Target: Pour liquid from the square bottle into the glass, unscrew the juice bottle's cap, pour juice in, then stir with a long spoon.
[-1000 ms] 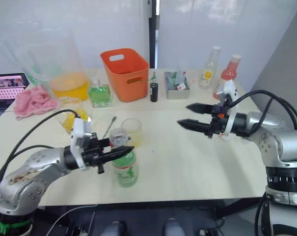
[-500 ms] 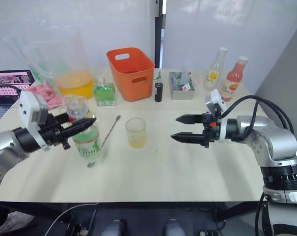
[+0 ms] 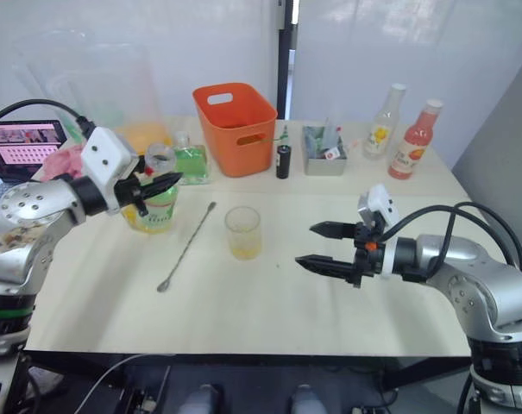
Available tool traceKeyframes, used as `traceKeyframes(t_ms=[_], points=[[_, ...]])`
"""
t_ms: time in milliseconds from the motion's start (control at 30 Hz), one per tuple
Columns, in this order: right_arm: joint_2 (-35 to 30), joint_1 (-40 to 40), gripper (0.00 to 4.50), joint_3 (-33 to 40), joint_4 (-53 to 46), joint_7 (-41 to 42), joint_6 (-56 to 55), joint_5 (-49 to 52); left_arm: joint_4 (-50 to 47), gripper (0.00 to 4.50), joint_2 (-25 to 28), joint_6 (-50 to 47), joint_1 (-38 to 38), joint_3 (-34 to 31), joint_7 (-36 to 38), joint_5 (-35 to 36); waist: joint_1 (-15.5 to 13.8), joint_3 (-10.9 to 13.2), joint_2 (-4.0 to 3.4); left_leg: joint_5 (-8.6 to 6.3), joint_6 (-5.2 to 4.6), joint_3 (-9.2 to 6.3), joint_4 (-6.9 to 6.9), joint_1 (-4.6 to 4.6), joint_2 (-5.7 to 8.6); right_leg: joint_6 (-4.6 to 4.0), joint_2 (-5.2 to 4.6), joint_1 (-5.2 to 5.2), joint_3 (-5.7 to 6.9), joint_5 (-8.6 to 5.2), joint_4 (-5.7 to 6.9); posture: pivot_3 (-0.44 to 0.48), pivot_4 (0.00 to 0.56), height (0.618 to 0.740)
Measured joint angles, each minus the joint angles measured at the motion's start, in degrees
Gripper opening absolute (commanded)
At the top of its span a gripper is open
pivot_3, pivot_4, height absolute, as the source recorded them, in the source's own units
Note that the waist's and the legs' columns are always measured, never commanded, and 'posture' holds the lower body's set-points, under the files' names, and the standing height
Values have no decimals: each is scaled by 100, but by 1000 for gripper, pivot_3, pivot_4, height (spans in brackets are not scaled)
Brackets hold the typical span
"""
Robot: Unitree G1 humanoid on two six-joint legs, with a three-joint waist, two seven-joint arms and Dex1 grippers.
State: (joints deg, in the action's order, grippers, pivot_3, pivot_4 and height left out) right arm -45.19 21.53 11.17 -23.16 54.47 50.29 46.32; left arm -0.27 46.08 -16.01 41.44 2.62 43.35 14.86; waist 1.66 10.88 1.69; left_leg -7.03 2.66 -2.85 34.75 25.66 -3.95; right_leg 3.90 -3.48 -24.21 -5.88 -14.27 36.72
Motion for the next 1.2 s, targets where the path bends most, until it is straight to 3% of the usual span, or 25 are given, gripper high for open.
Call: traceKeyframes(t_ms=[200,500,867,1200], points=[[-12,-290,4418,314,-339,-493,114,227,1494,1280,-467,1219,617,452,393,-685,70,0,0,0,-1,-2,-2,8,-1,36,1,-6,0,21,3,0,150,738],[-139,-775,4418,706,-742,-941,172,459,3218,1280,-1054,3145,1387,689,277,-1607,-15,0,1,1,-1,-4,7,21,0,45,0,-8,1,26,-4,0,150,738],[-154,-879,4418,750,-906,-1324,174,802,4861,1280,-1312,5440,1767,1193,-705,-3052,-79,0,1,1,-1,-4,10,25,1,49,0,-6,1,29,-6,0,150,738],[-160,-879,4418,849,-898,-1579,172,1117,5399,1280,-1360,6034,2214,1594,-1665,-4097,-80,0,1,1,-1,-4,11,27,2,53,0,-7,1,31,-4,0,150,738]])
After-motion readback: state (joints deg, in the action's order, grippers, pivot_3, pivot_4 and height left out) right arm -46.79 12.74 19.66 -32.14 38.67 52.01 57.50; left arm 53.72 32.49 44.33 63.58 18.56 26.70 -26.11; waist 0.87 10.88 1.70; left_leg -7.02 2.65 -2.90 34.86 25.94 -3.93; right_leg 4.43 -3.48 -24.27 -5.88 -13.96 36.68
